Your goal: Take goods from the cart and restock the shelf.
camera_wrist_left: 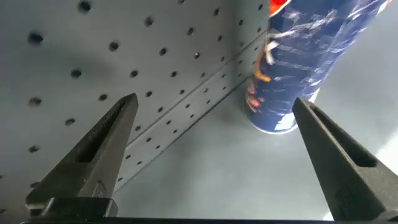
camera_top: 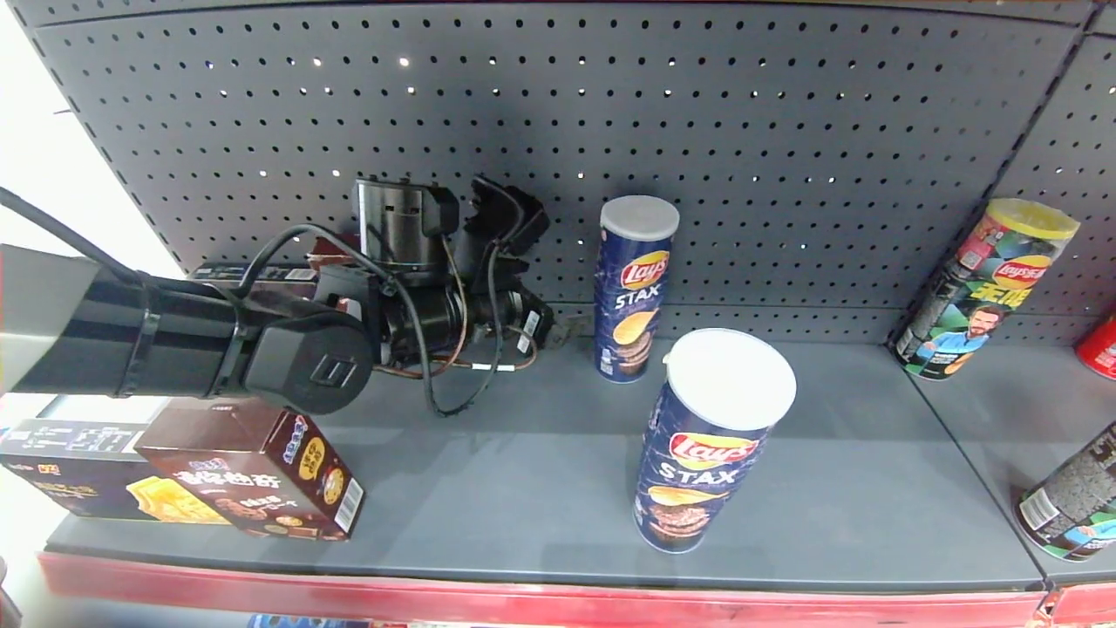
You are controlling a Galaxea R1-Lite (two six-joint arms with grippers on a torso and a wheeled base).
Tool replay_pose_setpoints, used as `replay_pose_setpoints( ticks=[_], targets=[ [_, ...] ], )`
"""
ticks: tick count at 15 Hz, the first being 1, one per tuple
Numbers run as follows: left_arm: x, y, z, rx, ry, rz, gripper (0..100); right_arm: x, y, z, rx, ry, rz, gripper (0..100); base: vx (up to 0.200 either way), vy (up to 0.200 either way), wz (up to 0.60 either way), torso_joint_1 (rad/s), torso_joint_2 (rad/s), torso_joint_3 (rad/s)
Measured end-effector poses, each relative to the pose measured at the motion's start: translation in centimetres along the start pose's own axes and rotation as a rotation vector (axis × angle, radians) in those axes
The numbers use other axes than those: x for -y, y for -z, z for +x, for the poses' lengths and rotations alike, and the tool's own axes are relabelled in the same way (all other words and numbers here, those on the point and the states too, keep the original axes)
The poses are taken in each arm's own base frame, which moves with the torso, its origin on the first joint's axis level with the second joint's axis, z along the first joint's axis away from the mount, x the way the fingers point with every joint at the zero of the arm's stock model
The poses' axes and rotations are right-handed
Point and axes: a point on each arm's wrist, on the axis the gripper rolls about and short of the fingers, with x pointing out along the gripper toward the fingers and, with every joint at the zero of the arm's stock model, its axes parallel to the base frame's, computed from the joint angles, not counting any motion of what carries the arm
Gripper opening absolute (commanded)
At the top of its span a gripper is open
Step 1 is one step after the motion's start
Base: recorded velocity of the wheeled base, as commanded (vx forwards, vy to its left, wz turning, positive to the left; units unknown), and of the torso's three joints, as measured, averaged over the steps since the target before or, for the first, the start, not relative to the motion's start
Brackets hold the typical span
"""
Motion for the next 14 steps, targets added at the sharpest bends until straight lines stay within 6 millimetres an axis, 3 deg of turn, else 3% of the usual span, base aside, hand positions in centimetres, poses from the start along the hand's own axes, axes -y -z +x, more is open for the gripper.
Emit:
replay_pose_setpoints(
  ticks=[4,8,14],
  targets=[
    [0.6,-0.6,0.6,-0.006,-0.077,0.033,100,0.0,0.0,0.0,0.0,0.0,-0.001,100,0.0,0.0,0.0,0.0,0.0,0.0],
    [1.5,-0.8,1.0,0.002,-0.048,0.051,100,0.0,0.0,0.0,0.0,0.001,0.0,100,0.0,0.0,0.0,0.0,0.0,0.0],
    [1.0,-0.6,2.2,-0.004,-0.103,0.037,100,0.0,0.0,0.0,0.0,0.0,0.0,100,0.0,0.0,0.0,0.0,0.0,0.0]
  ],
)
